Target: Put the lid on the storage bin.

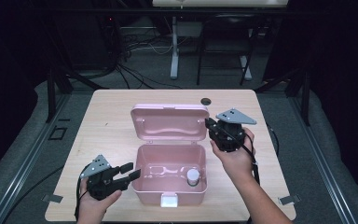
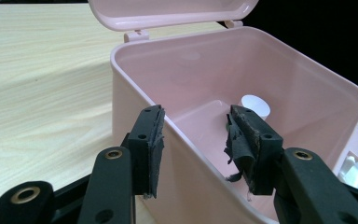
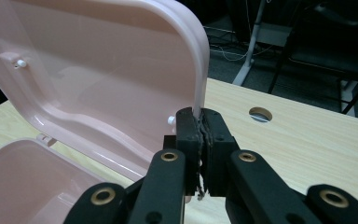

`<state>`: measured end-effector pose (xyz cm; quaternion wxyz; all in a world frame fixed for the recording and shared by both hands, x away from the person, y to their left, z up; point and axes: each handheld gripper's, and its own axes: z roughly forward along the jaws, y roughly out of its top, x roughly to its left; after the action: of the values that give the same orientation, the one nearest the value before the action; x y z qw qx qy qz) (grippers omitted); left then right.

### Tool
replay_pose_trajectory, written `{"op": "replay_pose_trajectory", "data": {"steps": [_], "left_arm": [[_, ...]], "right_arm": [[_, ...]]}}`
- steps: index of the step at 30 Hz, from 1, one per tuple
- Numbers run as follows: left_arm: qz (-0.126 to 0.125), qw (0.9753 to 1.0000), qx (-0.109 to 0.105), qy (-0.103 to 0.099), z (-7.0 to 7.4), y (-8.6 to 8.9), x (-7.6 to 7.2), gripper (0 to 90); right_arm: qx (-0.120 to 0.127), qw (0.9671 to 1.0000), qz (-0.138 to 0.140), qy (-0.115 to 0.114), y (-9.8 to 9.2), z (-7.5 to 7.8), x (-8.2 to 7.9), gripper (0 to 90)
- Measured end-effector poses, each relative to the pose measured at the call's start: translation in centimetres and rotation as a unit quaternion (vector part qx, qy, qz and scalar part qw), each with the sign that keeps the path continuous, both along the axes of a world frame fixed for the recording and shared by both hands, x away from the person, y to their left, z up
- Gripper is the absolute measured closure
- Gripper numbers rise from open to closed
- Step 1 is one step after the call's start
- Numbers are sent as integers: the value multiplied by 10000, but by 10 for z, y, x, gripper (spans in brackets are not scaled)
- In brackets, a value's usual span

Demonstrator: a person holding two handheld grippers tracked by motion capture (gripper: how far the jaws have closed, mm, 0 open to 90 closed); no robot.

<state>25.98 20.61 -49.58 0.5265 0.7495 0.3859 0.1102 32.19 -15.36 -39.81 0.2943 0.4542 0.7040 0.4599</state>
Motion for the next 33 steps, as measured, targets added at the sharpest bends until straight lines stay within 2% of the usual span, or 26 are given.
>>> {"op": "replay_pose_trajectory", "data": {"steps": [5, 12, 15, 20, 24, 28, 33], "left_arm": [[33, 9999, 38, -96, 10, 3, 6, 567], [72, 9994, 176, -272, 34, 4, 16, 567], [88, 9998, 20, -204, 44, 6, 23, 569], [201, 9994, 11, -291, 63, 9, 34, 569], [301, 9986, 128, -414, 78, 9, 44, 570], [383, 9975, 146, -579, 91, 5, 50, 571], [435, 9963, 173, -723, 100, -3, 59, 589]], "right_arm": [[-7, 10000, 18, 20, 0, 0, -1, 870], [25, 10000, 21, 40, 0, 0, -2, 869], [27, 10000, 18, 29, 0, 0, -2, 869], [36, 10000, 15, 44, 0, 0, -3, 868], [78, 10000, 26, 25, -1, -1, -4, 868], [151, 9999, 36, -11, -2, -3, -4, 869], [159, 9999, 41, 8, -2, -2, -5, 869]]}}
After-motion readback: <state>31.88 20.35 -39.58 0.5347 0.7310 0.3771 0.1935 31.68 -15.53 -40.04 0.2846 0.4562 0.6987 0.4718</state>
